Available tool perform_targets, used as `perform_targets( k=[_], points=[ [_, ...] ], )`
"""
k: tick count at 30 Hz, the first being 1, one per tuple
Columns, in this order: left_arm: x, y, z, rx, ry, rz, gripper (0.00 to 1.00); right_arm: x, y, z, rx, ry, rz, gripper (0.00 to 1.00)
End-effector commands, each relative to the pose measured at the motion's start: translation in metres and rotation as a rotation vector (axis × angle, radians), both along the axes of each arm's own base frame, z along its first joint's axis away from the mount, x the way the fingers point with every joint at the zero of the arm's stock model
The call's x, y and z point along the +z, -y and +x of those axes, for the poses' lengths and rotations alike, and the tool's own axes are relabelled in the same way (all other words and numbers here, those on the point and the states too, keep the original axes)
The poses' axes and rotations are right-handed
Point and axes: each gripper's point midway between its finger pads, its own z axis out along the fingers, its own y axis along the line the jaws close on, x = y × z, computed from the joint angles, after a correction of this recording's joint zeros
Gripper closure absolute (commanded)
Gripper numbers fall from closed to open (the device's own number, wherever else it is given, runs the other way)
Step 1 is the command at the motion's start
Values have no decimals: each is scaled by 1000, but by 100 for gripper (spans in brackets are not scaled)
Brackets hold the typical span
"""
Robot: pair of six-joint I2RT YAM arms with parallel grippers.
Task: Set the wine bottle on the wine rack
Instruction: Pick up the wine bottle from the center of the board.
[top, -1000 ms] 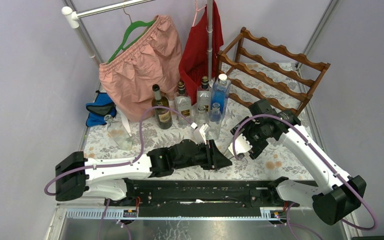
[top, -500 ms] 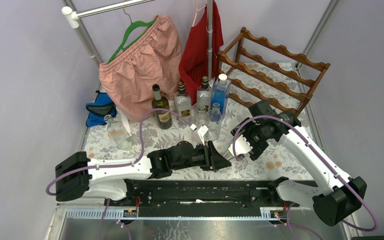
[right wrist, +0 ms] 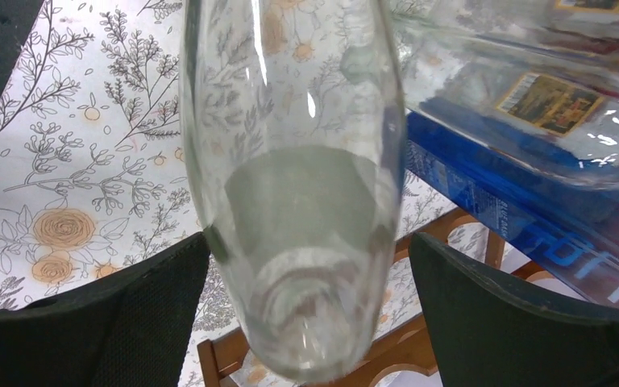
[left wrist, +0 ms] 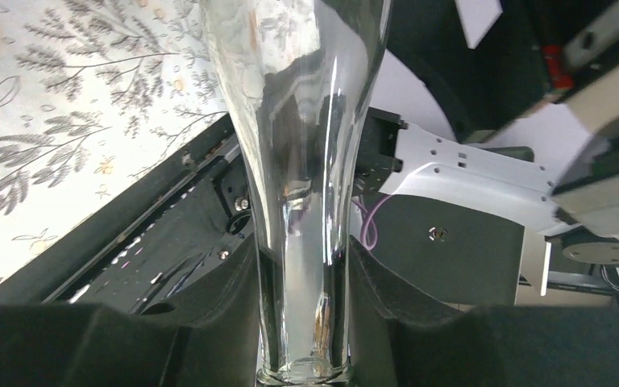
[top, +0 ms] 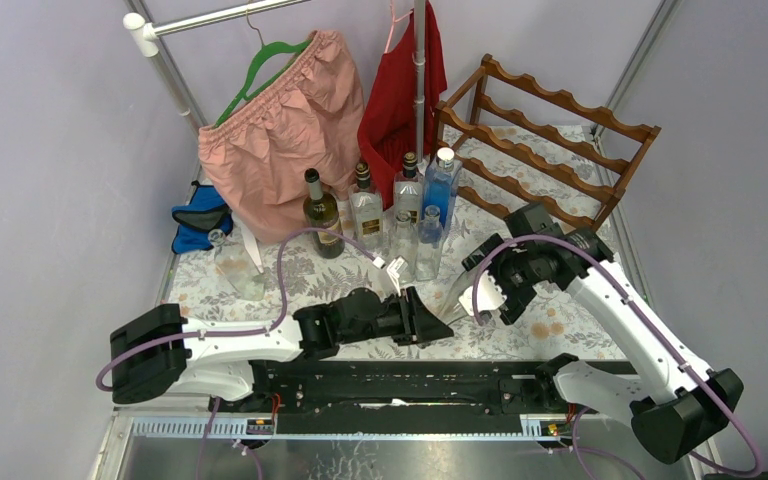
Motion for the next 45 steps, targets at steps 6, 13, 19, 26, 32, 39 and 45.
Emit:
perform_targets(
  k=[6, 13, 19, 26, 32, 39, 45],
  points=[
    [54, 8, -8, -55, 70, -198, 100, 49, -28, 4, -44, 29, 199, 0],
    [52, 6, -1, -17, 115, -211, 100, 102, -49, -5, -292, -154, 432, 0],
    [38, 3, 4, 33, 35, -224, 100, 95, -49, -15, -453, -294, 466, 0],
    [37, 3, 9, 62, -14, -295, 100, 35, -38, -81, -413, -611, 312, 0],
    [39, -1, 11, 68, 9, -295, 100, -19, -10, -79, -440, -542, 154, 0],
    [39, -1, 13, 74, 3, -304, 100, -47, -16, -80, -486, -584, 167, 0],
    [43, 5, 12, 52, -6, -331, 100, -76, -12, -71, -526, -500, 157, 0]
  ],
)
